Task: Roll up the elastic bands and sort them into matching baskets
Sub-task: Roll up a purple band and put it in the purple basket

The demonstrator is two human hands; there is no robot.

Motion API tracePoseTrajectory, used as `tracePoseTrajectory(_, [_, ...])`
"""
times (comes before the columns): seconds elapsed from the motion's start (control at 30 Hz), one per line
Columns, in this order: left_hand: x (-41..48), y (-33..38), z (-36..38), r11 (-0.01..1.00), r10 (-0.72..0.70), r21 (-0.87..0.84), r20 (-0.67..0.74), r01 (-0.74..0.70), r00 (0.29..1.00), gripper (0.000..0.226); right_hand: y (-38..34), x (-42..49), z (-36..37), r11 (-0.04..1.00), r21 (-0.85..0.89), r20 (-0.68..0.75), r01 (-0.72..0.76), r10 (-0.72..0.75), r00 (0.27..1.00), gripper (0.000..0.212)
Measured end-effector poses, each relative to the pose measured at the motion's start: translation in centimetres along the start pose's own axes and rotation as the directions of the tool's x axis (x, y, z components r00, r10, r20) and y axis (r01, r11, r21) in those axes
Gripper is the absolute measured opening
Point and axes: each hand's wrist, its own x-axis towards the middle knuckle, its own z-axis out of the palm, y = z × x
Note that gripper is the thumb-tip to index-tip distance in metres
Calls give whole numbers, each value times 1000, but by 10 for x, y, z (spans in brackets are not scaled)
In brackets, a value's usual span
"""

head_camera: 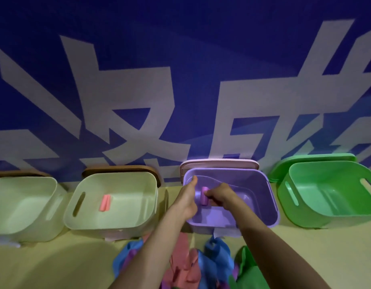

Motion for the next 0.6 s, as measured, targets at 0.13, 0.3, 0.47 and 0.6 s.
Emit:
tracePoseTrajectory(0.13, [11, -1, 8, 997, -68, -48, -6, 68, 998, 59, 5, 17, 8, 997, -12, 32, -71, 72, 997, 24])
tracePoseTrajectory(0.3, [35, -8, 12, 990, -125, -79, -47, 121, 991, 56, 6, 30, 20, 993, -74, 50, -90, 94, 994, 18])
tracePoseTrajectory(0.47, [48, -13, 14, 992, -121, -52, -56, 119, 991, 46, 2, 29, 24, 979, -196, 22, -62, 67, 997, 36])
tracePoseTrajectory(0.6, [50, -15, 13, 992, -122, -34, -57, 120, 991, 51, 4, 30, 26, 964, -265, 1, -5, 6, 1000, 34])
